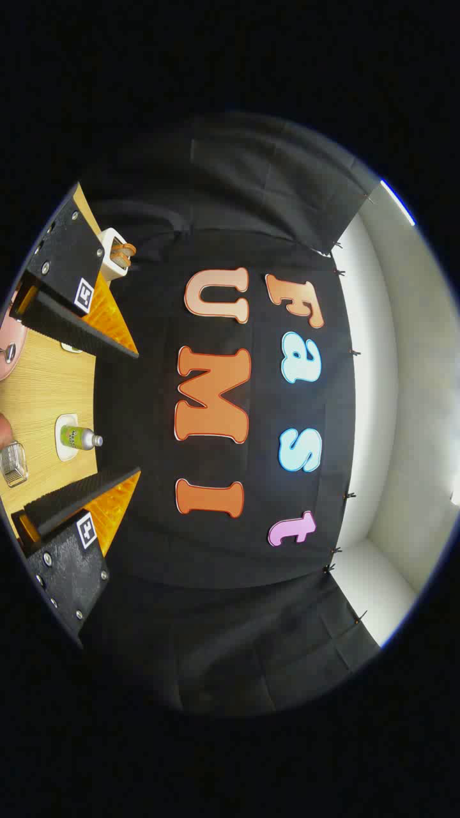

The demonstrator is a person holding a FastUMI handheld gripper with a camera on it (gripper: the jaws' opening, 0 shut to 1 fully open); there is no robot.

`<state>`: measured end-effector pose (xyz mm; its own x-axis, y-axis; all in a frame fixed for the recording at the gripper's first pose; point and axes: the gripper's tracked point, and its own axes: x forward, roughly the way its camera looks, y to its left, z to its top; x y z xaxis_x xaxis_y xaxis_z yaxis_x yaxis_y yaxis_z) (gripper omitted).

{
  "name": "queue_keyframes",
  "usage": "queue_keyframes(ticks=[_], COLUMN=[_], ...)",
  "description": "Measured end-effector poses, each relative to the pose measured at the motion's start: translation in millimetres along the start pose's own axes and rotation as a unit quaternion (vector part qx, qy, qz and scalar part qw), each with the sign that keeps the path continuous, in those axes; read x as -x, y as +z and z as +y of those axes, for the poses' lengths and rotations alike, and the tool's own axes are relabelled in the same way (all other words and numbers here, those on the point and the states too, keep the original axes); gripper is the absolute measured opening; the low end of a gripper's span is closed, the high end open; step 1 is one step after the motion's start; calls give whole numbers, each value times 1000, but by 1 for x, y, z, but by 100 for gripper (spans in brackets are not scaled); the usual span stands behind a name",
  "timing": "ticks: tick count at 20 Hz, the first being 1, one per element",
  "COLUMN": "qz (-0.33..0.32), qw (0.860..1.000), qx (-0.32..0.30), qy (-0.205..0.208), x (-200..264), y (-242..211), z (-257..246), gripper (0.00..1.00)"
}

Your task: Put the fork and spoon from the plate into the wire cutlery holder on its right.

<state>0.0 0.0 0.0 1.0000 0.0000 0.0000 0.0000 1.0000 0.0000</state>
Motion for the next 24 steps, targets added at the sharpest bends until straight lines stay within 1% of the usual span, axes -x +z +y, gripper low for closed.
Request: queue_keyframes(ticks=[3,7,13,16,19,21,24], qz=[-6,-6,-2,1,22,49,98], qw=[1000,1000,1000,1000,1000,998,993], qx=[-4,8,12,6,10,15,25], qy=[-1,-8,-6,4,19,37,53], x=[1,0,-2,-4,-5,-5,-2], y=[2,1,1,-3,-21,-39,-72], z=[-3,-5,-3,2,12,25,37], gripper=[97,97,97,97,97,97,97])
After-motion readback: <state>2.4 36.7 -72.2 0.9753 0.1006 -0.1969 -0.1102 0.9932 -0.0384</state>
